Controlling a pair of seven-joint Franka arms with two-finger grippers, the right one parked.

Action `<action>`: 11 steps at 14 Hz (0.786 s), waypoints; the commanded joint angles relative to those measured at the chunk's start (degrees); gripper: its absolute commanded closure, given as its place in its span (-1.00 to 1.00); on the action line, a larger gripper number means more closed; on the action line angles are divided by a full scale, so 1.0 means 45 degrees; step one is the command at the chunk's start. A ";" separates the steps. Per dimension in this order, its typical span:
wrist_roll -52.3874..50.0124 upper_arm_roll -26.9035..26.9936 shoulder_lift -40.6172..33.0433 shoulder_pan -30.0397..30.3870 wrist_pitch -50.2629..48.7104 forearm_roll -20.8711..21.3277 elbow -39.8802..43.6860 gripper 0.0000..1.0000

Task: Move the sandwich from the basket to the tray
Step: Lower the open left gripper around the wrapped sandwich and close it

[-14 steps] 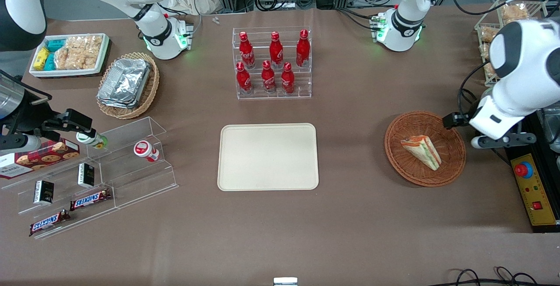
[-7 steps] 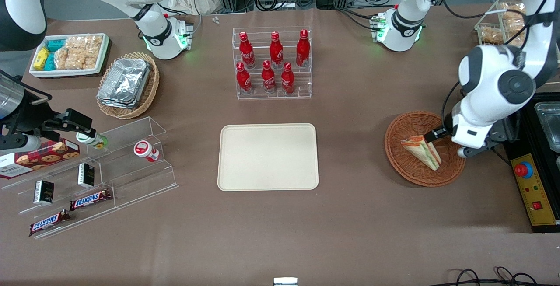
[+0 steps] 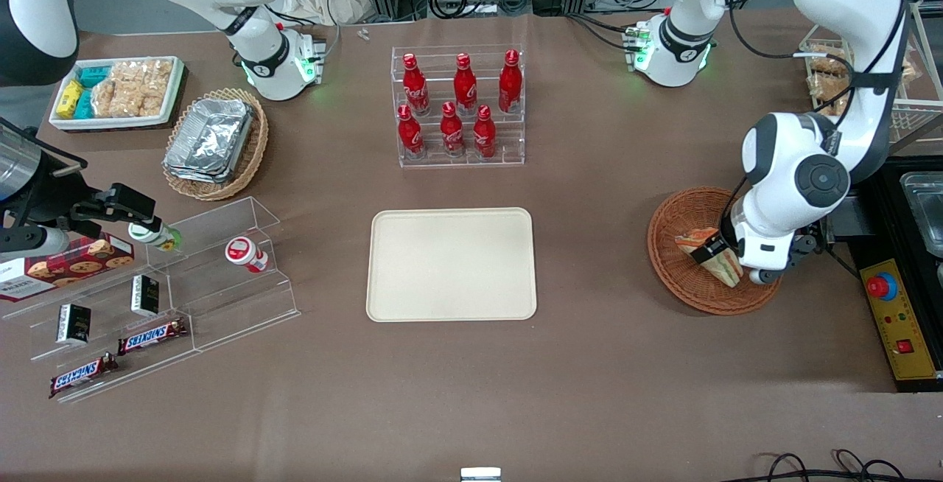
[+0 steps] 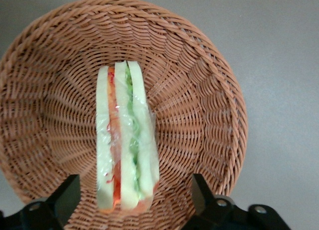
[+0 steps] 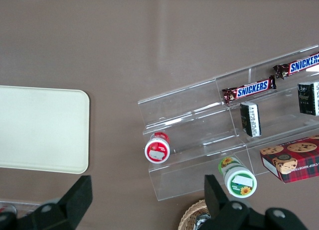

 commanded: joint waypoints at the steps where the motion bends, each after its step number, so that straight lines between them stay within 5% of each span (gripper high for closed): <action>1: -0.0371 0.0067 0.0324 0.0046 0.0866 0.0162 -0.0243 -0.98; 4: -0.0390 0.0125 0.0500 0.0066 0.1278 0.0182 -0.0399 -0.91; 5: -0.0429 0.0126 0.0540 0.0066 0.1317 0.0182 -0.0400 -0.72; 9: -0.1283 0.0145 0.0056 0.0046 0.0949 0.0182 -0.0263 0.67; 11: -0.1601 0.0087 -0.0551 -0.0012 -0.1014 0.0182 0.0513 0.85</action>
